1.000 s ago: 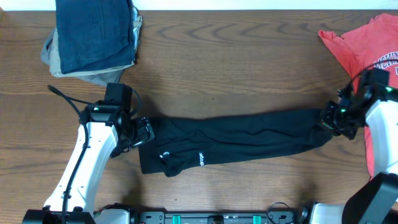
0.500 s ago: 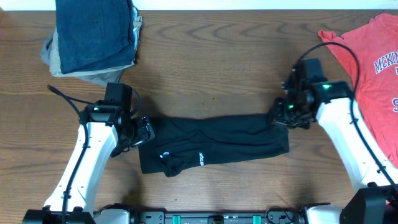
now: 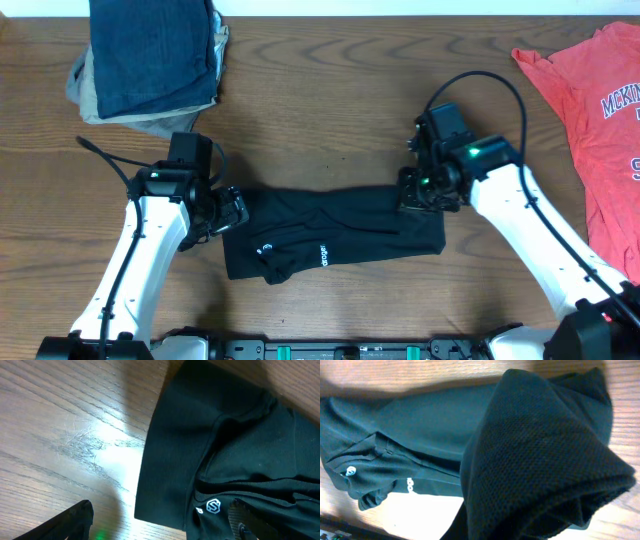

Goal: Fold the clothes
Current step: 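Fold the band's right end leftward toward the left gripper with the right gripper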

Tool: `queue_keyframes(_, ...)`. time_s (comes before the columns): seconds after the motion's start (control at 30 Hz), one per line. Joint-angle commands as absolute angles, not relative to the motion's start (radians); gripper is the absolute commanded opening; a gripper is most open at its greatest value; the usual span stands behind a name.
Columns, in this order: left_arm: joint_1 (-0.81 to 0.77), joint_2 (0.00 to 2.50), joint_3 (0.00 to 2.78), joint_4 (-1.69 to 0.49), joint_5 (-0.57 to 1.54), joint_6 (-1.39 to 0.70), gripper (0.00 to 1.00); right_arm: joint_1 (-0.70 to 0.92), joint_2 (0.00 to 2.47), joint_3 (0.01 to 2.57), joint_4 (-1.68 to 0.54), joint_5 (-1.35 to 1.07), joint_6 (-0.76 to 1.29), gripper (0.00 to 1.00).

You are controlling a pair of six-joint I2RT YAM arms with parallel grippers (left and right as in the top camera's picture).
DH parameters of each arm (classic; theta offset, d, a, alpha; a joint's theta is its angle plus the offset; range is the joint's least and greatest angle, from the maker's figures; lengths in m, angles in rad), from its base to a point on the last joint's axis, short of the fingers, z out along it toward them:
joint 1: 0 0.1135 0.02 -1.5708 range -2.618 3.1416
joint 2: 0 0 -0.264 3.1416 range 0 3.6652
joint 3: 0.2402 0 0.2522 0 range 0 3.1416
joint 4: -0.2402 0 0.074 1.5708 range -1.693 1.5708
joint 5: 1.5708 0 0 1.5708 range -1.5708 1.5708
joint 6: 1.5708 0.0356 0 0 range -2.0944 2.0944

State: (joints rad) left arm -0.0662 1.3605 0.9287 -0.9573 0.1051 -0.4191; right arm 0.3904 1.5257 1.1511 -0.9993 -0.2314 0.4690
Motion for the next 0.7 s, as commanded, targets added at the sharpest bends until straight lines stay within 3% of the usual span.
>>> queue_keyframes(0.0,-0.060,1.360,0.937,-0.956,0.105,-0.418,0.87,0.445,1.558,1.163,-0.979,-0.241,0.525,0.03)
queue_keyframes(0.4,-0.060,1.360,0.937,-0.957,0.105,-0.417,0.87,0.591,1.684,1.163,-0.934,-0.244,0.572,0.05)
queue_keyframes(0.47,-0.060,1.360,0.937,-0.957,0.105,-0.417,0.87,0.602,1.700,1.163,-0.929,-0.244,0.572,0.10)
queue_keyframes(0.5,-0.060,1.360,0.937,-0.957,0.105,-0.417,0.87,0.608,1.705,1.163,-0.927,-0.247,0.572,0.25)
queue_keyframes(0.57,-0.060,1.360,0.937,-0.957,0.105,-0.417,0.87,0.619,1.711,1.163,-0.922,-0.259,0.572,0.72)
queue_keyframes(0.6,-0.060,1.360,0.937,-0.957,0.105,-0.417,0.87,0.625,1.711,1.163,-0.916,-0.266,0.572,0.80)
queue_keyframes(0.67,-0.060,1.360,0.937,-0.957,0.105,-0.417,0.87,0.635,1.711,1.163,-0.907,-0.266,0.571,0.82)
